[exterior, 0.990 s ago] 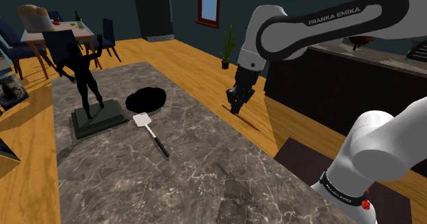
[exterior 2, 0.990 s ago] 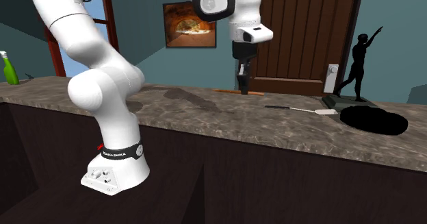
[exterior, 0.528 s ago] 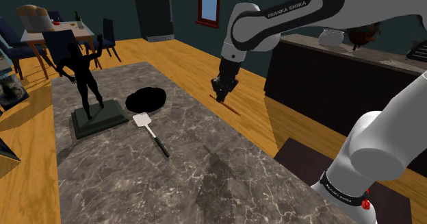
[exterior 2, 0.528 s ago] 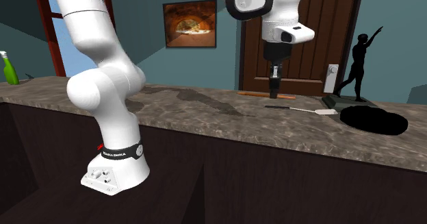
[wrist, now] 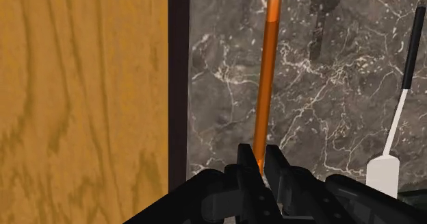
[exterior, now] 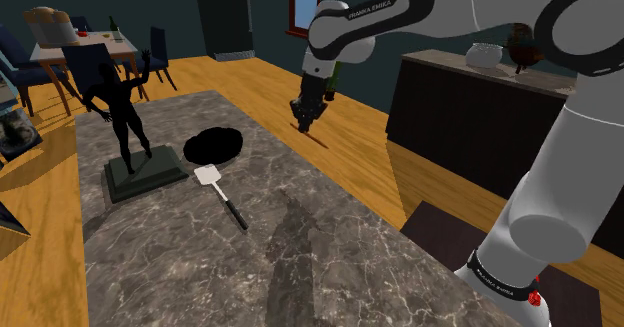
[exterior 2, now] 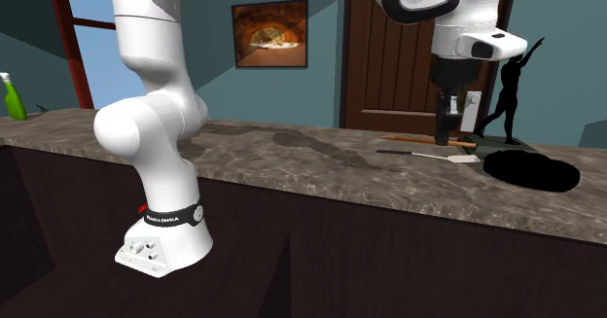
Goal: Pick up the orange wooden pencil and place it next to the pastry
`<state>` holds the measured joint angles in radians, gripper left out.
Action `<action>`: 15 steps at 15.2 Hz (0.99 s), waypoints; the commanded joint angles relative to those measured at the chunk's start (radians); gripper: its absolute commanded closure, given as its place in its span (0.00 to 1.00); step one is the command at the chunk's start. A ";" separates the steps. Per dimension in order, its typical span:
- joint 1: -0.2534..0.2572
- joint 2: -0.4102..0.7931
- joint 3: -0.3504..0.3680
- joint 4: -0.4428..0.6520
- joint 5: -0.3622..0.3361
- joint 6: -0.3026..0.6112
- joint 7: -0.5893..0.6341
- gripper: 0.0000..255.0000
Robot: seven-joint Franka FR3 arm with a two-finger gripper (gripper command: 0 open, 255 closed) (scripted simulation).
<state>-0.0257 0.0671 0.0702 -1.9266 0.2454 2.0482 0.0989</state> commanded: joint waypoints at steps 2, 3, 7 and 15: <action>-0.011 0.116 -0.010 0.150 -0.010 -0.038 -0.011 1.00; -0.015 0.156 -0.013 0.205 -0.013 -0.054 -0.013 1.00; -0.029 0.347 -0.023 0.484 -0.027 -0.145 -0.016 1.00; -0.028 0.366 -0.022 0.405 -0.020 -0.049 -0.037 1.00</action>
<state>-0.0516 0.4304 0.0490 -1.5133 0.2244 1.9886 0.0672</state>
